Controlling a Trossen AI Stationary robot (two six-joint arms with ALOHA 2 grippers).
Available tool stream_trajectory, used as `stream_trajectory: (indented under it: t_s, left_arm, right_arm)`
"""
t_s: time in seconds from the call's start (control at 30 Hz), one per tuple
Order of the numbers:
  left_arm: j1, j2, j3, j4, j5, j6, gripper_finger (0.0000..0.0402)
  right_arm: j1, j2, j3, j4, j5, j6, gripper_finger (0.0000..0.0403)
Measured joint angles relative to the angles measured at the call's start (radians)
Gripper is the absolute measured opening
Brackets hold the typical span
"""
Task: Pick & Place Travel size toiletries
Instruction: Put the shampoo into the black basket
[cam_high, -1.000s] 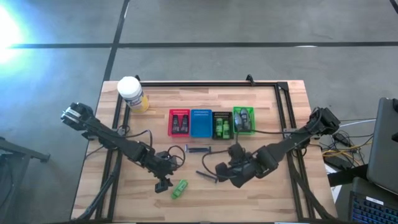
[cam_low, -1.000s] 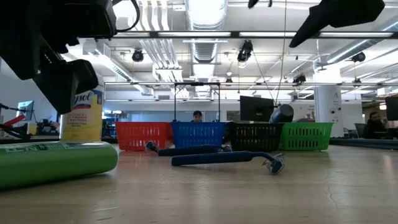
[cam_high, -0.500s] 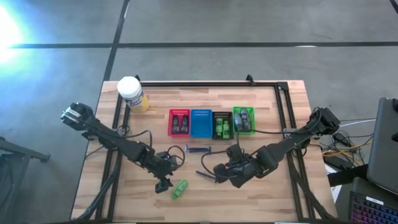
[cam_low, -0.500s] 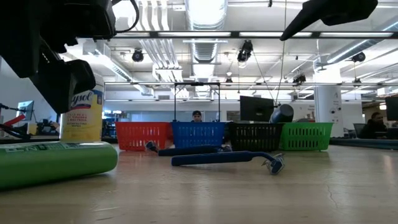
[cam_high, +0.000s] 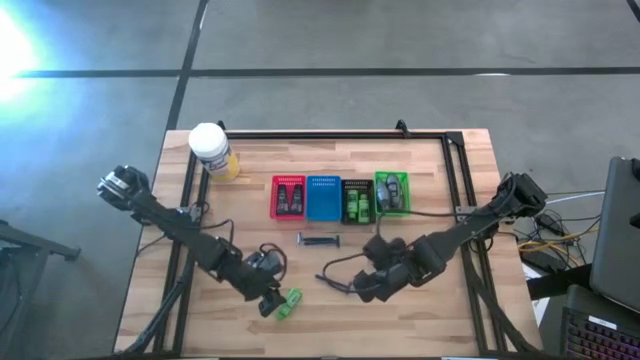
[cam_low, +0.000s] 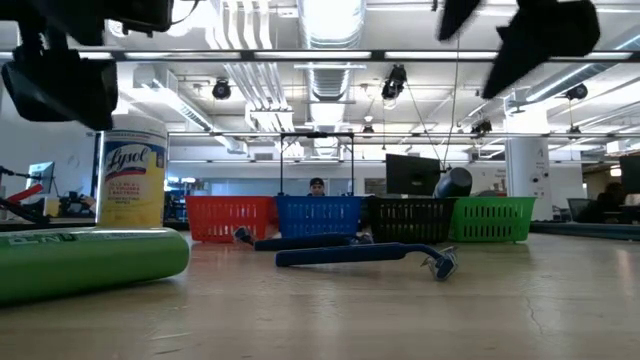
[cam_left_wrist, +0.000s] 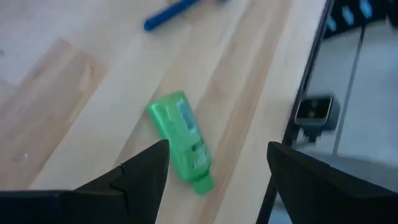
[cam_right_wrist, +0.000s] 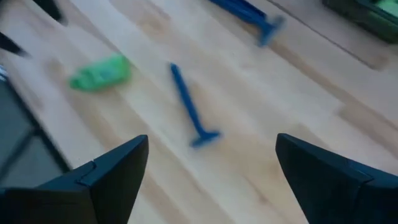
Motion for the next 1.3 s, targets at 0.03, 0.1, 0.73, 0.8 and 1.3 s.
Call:
stream_trajectory:
  t_s: [0.03,0.1,0.73,0.8,1.3]
  left_arm:
    - [-0.005,0.006,0.006,0.001,-0.023,-0.022,0.0275]
    - [-0.009,0.027,0.023,-0.007,-0.049,-0.049,0.0275]
    - [-0.009,0.539,0.587,-0.541,0.086,-0.238,0.0275]
    - [-0.009,0.572,0.598,-0.554,0.136,-0.239,0.0275]
    - [-0.015,0.623,0.591,-0.534,0.159,-0.164,0.0253]
  right_arm:
    - [0.0,0.0,-0.004,-0.03,-0.005,-0.001,0.0357]
    - [0.0,0.0,-0.007,-0.094,-0.011,-0.004,0.0364]
    - [0.013,0.0,-0.016,-0.198,-0.053,-0.141,0.0368]
    - [0.016,-0.001,-0.016,-0.197,-0.053,-0.14,0.0368]
    - [0.056,-0.001,-0.016,-0.194,-0.053,-0.096,0.0368]
